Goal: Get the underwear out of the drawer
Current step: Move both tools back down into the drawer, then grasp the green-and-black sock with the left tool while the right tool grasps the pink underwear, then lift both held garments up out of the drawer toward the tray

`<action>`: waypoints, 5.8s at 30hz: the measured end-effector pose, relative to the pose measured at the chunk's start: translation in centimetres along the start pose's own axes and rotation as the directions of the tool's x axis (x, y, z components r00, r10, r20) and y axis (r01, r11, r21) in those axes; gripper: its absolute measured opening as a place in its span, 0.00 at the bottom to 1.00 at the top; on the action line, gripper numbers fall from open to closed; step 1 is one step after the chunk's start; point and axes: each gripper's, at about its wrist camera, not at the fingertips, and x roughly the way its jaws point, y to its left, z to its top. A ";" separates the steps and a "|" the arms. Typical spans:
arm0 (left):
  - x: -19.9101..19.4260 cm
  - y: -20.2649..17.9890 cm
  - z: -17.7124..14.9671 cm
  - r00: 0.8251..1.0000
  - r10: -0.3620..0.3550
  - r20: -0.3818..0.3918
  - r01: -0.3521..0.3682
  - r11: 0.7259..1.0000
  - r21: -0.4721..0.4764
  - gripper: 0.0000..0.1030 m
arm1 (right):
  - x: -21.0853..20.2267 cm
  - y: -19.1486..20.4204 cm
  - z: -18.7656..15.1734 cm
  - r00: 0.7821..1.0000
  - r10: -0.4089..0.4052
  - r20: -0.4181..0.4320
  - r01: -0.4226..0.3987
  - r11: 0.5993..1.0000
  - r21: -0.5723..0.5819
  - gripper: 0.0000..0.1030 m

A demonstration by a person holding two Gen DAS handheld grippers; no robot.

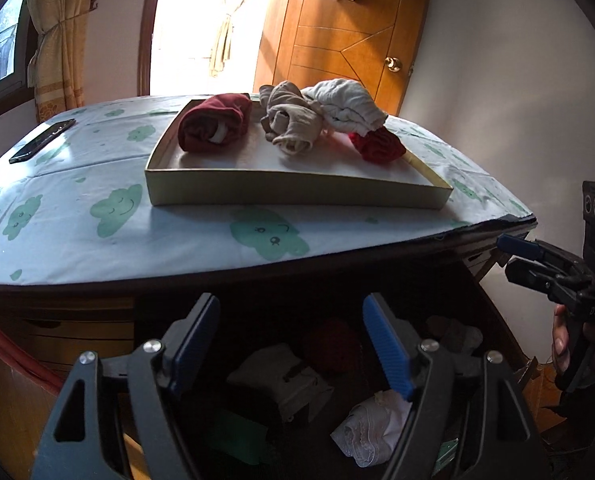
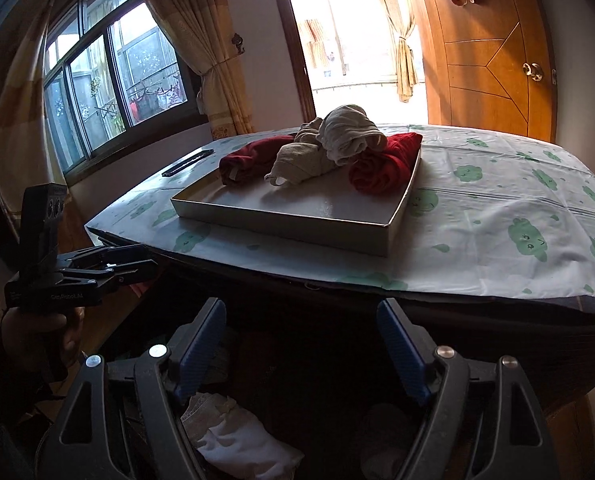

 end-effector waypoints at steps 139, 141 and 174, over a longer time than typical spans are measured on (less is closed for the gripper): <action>0.5 1.7 -11.8 0.957 0.186 -0.222 -0.128 0.959 0.252 0.17 | 10.5 6.1 -5.7 0.884 0.221 -0.412 -0.311 0.936 -0.166 0.20; 0.0 1.8 -12.0 0.960 0.184 -0.210 -0.132 0.962 0.239 0.17 | 10.0 5.8 -5.6 0.892 0.223 -0.394 -0.306 0.938 -0.162 0.20; -5.5 3.5 -10.2 0.985 0.169 0.013 -0.170 0.983 0.067 0.17 | 4.2 1.9 -4.1 0.967 0.236 -0.096 -0.245 0.964 -0.099 0.20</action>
